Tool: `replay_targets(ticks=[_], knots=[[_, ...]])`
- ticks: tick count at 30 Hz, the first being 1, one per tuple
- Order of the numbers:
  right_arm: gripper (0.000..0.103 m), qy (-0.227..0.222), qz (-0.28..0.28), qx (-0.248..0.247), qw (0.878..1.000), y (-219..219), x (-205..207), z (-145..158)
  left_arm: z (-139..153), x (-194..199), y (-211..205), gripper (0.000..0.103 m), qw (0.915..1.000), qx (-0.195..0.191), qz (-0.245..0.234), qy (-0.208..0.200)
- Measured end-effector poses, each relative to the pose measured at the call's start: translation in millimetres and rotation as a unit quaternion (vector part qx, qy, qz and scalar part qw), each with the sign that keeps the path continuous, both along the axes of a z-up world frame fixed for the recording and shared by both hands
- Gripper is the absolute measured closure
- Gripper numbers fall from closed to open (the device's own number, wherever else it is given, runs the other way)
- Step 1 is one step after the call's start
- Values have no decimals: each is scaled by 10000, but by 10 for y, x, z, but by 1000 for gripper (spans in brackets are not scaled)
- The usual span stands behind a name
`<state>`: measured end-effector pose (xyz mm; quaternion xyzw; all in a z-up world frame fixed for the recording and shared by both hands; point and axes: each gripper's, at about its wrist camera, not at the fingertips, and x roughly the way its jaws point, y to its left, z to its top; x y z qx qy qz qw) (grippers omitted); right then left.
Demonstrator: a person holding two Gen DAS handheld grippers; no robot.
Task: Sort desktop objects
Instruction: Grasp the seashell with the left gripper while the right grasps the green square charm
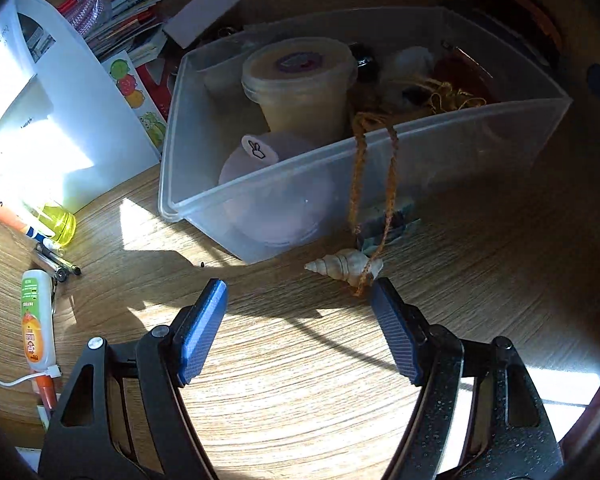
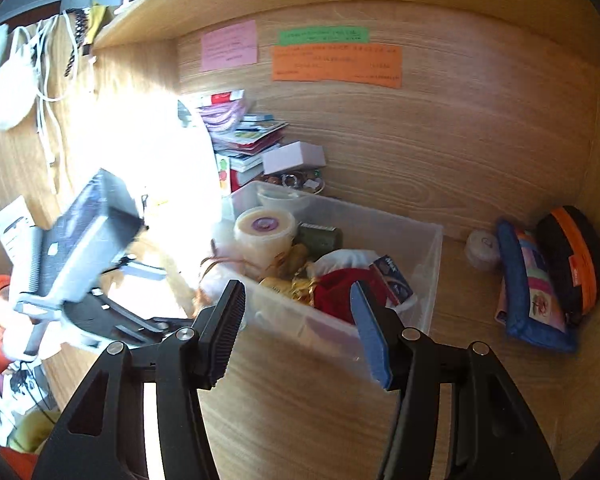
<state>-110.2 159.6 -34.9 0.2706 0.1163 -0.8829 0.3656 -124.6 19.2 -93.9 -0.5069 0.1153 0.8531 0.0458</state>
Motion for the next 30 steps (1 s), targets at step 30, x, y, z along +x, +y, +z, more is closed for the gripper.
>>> replay_targets(ticks=[30], knots=[[52,-958,288,931,9906,-758,-113,-760,-10,138,-610,63,9918,1195,-83,455]])
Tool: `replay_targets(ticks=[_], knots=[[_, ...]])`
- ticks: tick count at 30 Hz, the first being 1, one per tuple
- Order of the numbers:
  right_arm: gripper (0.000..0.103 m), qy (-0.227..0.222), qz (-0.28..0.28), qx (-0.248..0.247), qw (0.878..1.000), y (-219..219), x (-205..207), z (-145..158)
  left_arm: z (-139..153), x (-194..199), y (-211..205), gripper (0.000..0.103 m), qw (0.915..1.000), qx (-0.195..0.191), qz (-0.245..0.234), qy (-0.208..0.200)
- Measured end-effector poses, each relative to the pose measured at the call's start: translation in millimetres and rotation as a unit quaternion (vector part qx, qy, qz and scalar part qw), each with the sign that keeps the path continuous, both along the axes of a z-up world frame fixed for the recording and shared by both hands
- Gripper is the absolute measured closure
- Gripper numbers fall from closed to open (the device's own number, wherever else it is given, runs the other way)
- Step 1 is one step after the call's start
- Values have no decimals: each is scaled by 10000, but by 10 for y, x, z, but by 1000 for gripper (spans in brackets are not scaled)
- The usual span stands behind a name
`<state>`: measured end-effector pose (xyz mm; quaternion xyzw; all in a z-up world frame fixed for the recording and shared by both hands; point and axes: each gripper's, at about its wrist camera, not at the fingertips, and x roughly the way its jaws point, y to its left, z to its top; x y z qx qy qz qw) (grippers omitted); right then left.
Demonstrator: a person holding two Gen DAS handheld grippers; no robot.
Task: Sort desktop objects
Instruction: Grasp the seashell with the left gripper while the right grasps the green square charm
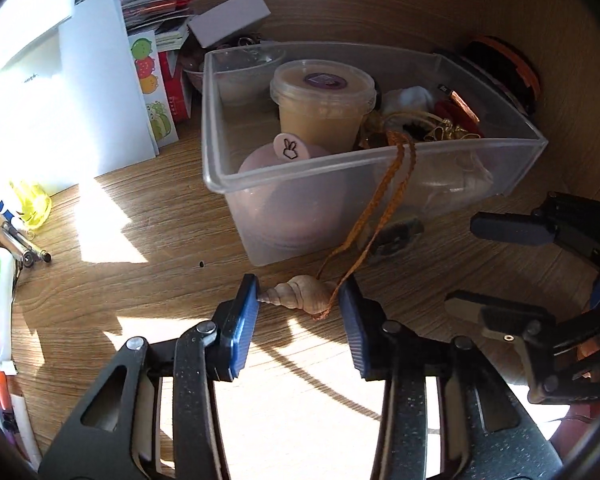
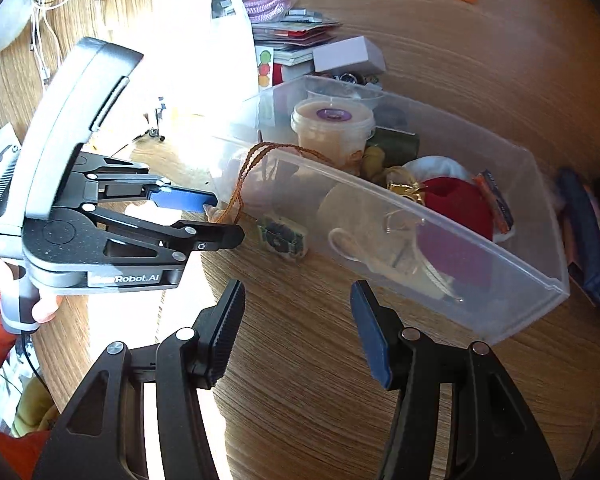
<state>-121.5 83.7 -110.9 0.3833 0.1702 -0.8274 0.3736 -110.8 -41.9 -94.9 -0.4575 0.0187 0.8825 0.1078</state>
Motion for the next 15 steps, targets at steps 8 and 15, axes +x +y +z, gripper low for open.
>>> replay_targets(ticks=[8,15], knots=[[52,-505,-380,-55,9980,-269,-193,-121,46,267,-387,63,9978,649,106,106],[52,-502,-890,-37,9948,-470,-226,-163,126,325,-466,63,9957,877,172,237]])
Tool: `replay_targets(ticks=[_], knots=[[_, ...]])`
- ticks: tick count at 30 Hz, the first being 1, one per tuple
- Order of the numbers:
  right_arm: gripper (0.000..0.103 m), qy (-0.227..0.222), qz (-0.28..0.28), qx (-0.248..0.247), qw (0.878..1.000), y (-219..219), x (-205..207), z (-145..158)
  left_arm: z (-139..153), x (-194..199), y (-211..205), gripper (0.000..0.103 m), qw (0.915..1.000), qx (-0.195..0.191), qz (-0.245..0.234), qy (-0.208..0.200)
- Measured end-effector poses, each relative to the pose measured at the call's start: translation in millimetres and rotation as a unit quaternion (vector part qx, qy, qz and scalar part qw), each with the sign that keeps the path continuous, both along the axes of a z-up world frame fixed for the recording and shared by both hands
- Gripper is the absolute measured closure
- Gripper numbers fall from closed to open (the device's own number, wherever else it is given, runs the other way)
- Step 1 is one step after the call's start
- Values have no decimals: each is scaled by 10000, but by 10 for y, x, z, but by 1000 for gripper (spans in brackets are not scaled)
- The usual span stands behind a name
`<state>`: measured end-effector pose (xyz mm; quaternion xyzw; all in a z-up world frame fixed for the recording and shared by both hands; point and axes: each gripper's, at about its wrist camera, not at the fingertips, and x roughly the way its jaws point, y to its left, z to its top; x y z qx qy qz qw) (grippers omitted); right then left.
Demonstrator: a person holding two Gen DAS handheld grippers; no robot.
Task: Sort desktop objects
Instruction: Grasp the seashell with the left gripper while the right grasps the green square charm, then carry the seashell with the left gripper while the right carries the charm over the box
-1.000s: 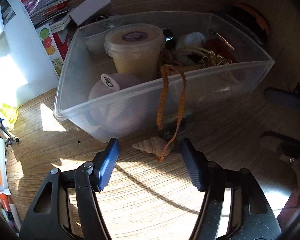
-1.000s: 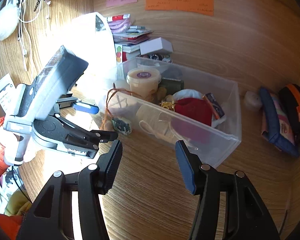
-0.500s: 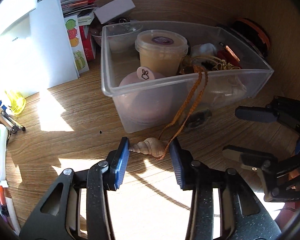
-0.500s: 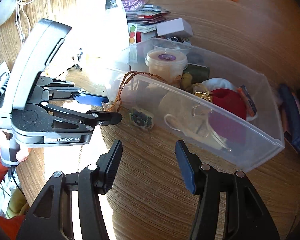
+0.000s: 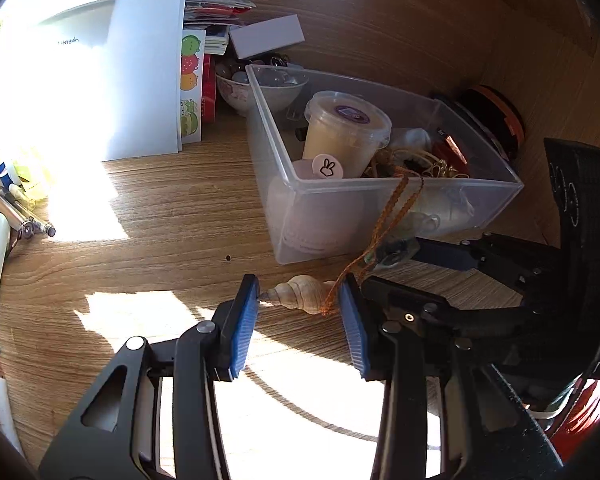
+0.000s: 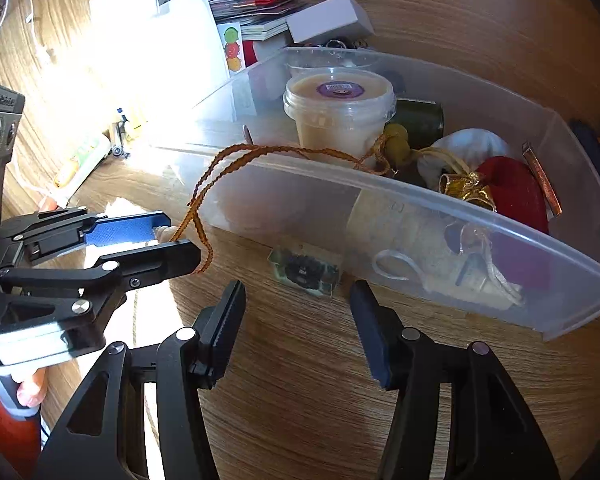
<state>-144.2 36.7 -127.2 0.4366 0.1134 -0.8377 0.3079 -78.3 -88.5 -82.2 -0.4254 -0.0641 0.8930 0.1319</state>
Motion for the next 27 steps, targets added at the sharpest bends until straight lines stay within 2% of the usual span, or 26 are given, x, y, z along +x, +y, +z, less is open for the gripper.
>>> replay_targets(ticks=[4,6,11,16,21,24,27], knots=[[52,171,-186,101,9996,-45,28,-14,21,38,-98,63,9999,122,89,23],[53,290,-228,206,9991,-74,55,-30,32,-40,62,63,9998,124,123,24],[70,274,-517,133,9982,-49,24,-14,18,-36,177,63,10000,49,50,70],[70,218,-476,20,9986,-18,27,1,14,-67,255,63,9999,52,57,101],[71,413,-315,34,9986,6,159,79,39,-68,310,63,9998,82,106,117],[70,475,-287,-55,9984,95,203,157,104,-47,367,63,9997,192,34,133],[70,461,-272,-214,9983,210,214,247,246,-28,454,63,9996,71,21,272]])
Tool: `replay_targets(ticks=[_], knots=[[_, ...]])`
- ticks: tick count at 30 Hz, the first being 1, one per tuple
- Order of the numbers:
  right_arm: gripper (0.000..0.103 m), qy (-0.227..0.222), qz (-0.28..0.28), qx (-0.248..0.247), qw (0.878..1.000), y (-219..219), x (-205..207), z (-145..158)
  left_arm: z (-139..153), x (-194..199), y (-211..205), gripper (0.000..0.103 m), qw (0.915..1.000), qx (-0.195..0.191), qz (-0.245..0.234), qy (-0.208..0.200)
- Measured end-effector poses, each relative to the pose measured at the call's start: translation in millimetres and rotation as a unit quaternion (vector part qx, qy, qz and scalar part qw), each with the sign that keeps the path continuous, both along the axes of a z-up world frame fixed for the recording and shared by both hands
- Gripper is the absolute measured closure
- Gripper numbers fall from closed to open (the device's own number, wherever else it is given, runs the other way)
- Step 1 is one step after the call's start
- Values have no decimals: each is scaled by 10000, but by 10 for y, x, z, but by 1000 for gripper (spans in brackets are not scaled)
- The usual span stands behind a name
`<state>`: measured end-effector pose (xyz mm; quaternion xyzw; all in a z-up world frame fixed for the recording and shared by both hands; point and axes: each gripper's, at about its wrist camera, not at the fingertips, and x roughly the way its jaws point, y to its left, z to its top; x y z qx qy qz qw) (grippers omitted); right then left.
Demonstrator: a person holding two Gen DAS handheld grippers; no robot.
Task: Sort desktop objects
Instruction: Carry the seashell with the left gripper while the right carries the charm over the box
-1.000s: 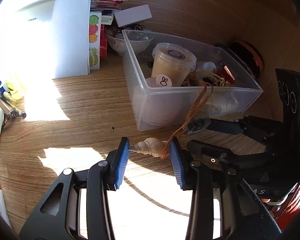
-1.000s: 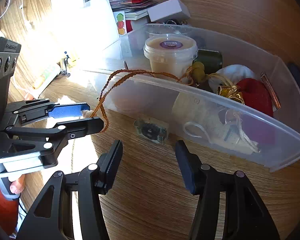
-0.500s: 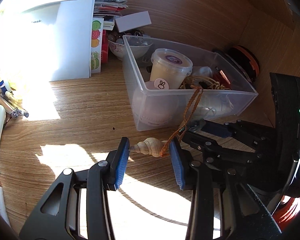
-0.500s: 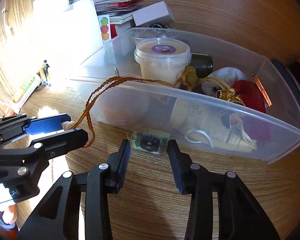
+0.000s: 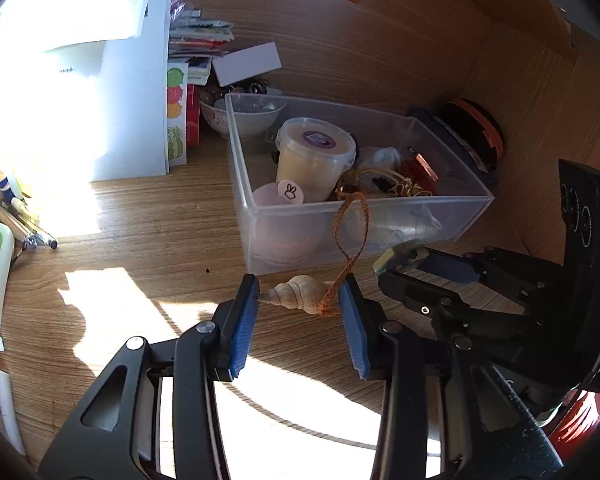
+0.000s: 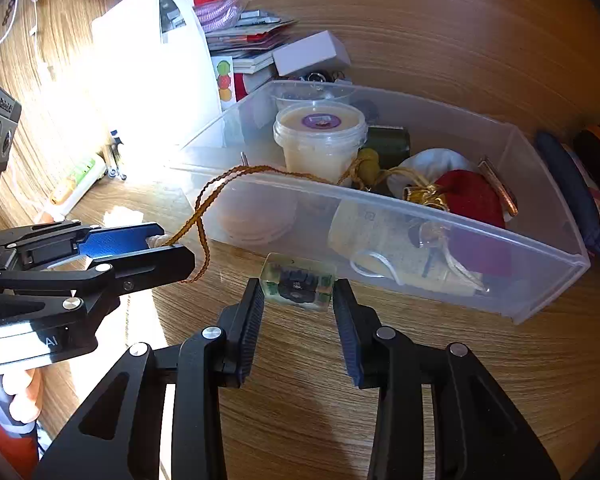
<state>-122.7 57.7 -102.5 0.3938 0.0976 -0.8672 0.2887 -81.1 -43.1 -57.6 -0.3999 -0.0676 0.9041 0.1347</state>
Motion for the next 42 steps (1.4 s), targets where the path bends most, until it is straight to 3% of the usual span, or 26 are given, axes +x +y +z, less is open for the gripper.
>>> replay_targets(ticks=[8,15,28,42], knots=[[70,349,12,-245,9991,258,-34,320,479,-95,194,63,9993,-103,-108,341],[70,533,16,-361,9979,390,-179,508,679,-345,326,63,9991,-176,-148,358],[70,562,-33,-359,9978,567,-707,618,607,-838,601,63,9987,-442,-233,128],[70,432,-65,-53,9990,494,-1162,378,400,-1290,763,63,9977,-632,-203,-150]])
